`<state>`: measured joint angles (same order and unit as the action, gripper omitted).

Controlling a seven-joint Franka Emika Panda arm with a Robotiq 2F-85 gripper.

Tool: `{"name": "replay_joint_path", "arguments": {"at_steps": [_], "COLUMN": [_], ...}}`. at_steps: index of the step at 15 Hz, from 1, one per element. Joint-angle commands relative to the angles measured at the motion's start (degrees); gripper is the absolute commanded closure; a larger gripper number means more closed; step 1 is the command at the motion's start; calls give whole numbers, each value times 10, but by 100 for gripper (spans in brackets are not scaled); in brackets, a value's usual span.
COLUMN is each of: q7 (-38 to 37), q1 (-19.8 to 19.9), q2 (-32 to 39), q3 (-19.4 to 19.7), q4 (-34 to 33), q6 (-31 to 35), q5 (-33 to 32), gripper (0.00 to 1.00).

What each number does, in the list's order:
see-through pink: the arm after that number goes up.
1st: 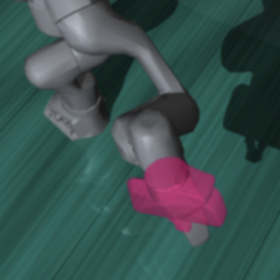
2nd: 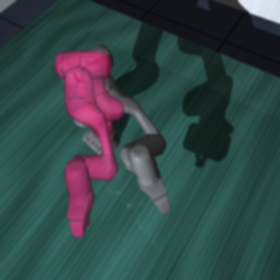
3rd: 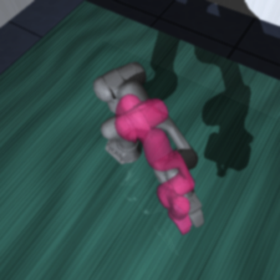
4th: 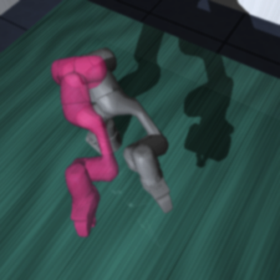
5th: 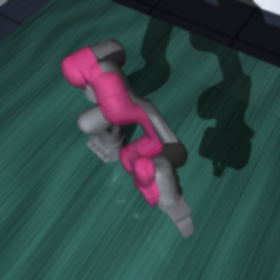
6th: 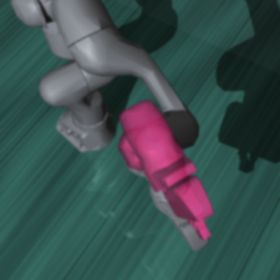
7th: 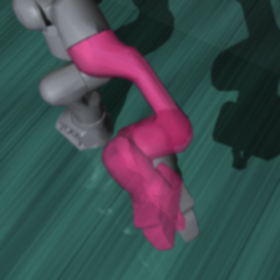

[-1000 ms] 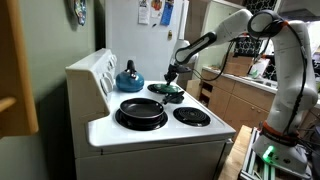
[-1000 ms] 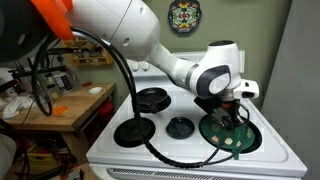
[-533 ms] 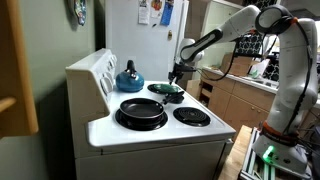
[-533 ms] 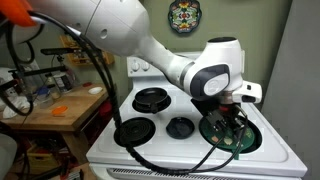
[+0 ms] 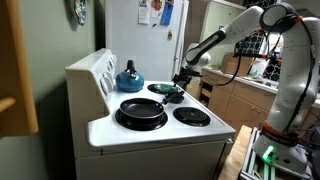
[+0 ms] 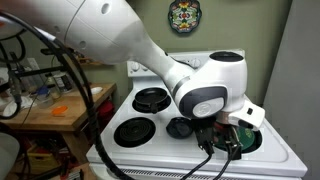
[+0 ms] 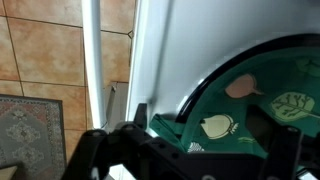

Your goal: Use the green pot holder to move the blue kettle forwards.

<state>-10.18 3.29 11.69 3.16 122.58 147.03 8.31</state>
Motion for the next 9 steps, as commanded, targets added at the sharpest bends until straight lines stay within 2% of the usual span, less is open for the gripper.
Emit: {"name": "replay_joint_path", "arguments": {"at_steps": [1, 2, 3, 4, 9], "q7": [6, 6, 6, 8, 12], "q1": [12, 13, 13, 14, 17], "q2": [-8, -2, -2, 1, 8], "q3": [-7, -8, -8, -9, -12], "q4": [25, 23, 22, 19, 8], "q6": [41, 45, 46, 48, 50], "q5": [67, 80, 91, 102, 143], "gripper": [2, 18, 27, 28, 67]}}
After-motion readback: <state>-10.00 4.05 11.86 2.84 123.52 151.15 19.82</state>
